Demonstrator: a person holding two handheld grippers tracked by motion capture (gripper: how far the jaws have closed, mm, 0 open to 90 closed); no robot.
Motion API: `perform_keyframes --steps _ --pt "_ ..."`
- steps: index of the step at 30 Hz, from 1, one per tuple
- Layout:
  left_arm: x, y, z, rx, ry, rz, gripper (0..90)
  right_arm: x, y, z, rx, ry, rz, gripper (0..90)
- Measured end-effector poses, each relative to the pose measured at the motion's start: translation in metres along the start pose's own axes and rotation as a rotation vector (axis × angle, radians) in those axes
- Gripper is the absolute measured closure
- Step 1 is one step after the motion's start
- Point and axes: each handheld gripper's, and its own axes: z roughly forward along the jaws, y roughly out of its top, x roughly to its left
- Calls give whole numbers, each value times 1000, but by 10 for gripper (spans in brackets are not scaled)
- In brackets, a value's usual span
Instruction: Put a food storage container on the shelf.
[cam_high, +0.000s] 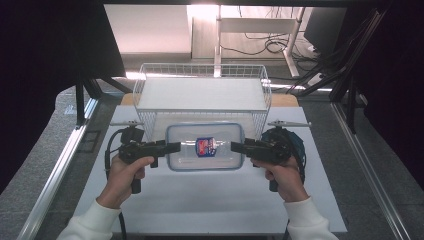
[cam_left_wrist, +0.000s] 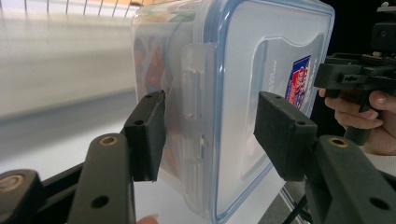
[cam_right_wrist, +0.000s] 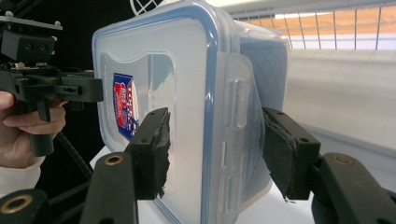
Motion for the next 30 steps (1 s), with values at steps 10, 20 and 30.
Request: perform_keyframes --steps 10,20,30 --pt "2 21 -3 -10 -11 7 448 2 22 0 -12 -2 -15 439" --pt "1 41 -8 -26 -14 17 456 1 45 3 -20 8 -24 439" --pt "0 56 -9 -41 -6 27 459 -2 60 5 -19 18 -26 440"
